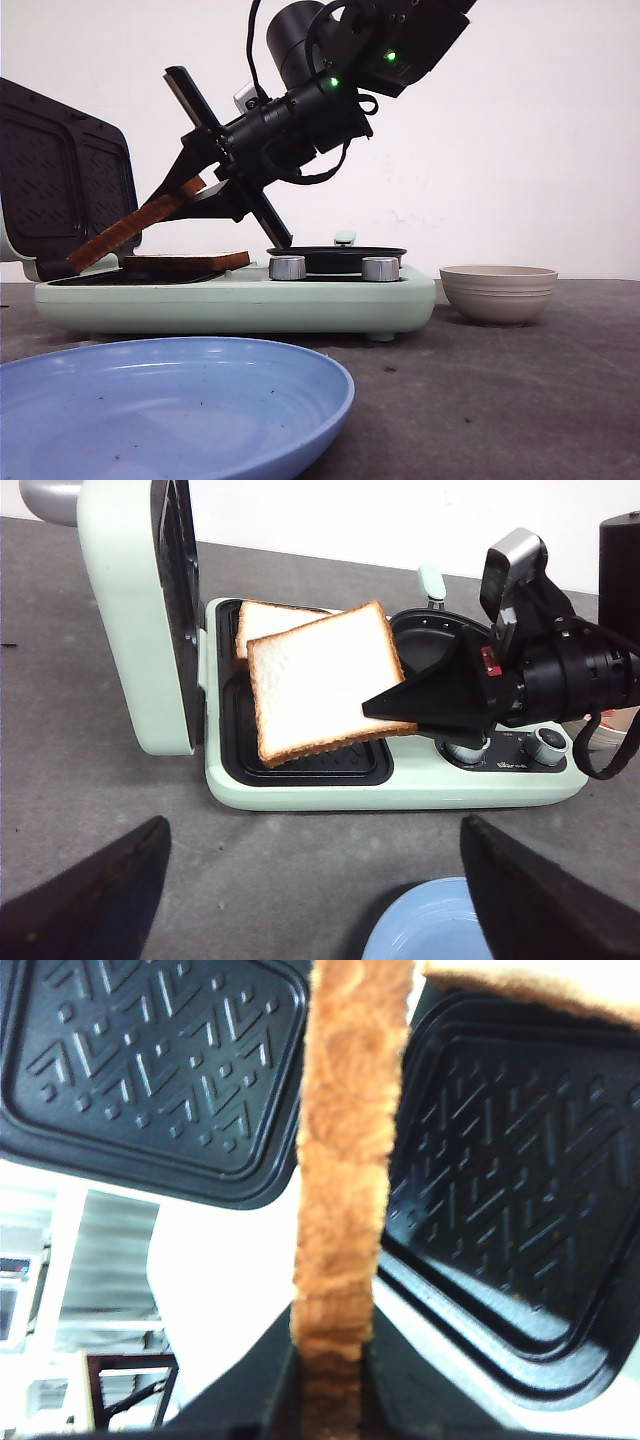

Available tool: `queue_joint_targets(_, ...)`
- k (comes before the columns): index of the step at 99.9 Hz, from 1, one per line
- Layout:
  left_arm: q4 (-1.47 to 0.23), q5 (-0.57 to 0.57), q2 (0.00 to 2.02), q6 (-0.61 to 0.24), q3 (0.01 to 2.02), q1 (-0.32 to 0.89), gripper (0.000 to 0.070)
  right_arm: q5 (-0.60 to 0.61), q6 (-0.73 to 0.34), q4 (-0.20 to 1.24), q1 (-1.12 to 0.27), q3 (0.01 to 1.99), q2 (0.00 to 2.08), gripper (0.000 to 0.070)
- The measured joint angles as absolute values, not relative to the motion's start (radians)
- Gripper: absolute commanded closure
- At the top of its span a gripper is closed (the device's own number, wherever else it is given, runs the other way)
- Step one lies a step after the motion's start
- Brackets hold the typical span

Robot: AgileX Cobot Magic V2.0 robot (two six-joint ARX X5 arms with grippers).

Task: Make breakfast with bread and shrimp
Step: 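Lower the bread onto the press plate nearer the robot and open the right gripper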

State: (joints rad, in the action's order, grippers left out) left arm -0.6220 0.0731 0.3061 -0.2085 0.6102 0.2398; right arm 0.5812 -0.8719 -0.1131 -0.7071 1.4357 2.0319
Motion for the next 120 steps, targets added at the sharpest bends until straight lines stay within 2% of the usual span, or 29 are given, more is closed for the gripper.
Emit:
queue_joint_targets(49, -0.621, 0.073, 0.306, -0.208, 0.61, 0.24, 0.0189, 0.467, -0.896, -0.113, -0.748, 1.436, 2.032, 0.07)
queue_joint_targets(86, -0.621, 0.073, 0.306, -0.208, 0.61, 0.24, 0.0189, 0.444, -0.906, -0.113, -0.753, 1.436, 2.032, 0.07)
queue_joint_targets(90, -0.621, 0.073, 0.306, -0.208, 0.61, 0.24, 0.0189, 0.443, -0.905, -0.113, -0.753, 1.436, 2.032, 0.0671)
queue_joint_targets(97, -0.621, 0.073, 0.306, -0.208, 0.61, 0.24, 0.0189, 0.441, -0.905, -0.113, -0.752, 1.436, 2.032, 0.0544)
queue_joint_targets(101, -0.621, 0.073, 0.306, -0.208, 0.61, 0.24, 0.0189, 0.44, -0.905, -0.113, -0.752, 1.436, 2.032, 0.0498)
queue_joint_targets(115, -0.621, 0.073, 0.306, -0.208, 0.61, 0.24, 0.0189, 0.423, -0.902, -0.111, -0.754, 1.436, 2.032, 0.0475)
queue_joint_targets(120, -0.621, 0.073, 0.306, -0.208, 0.61, 0.24, 0.0189, 0.41, -0.894, -0.103, -0.755, 1.436, 2.032, 0.042)
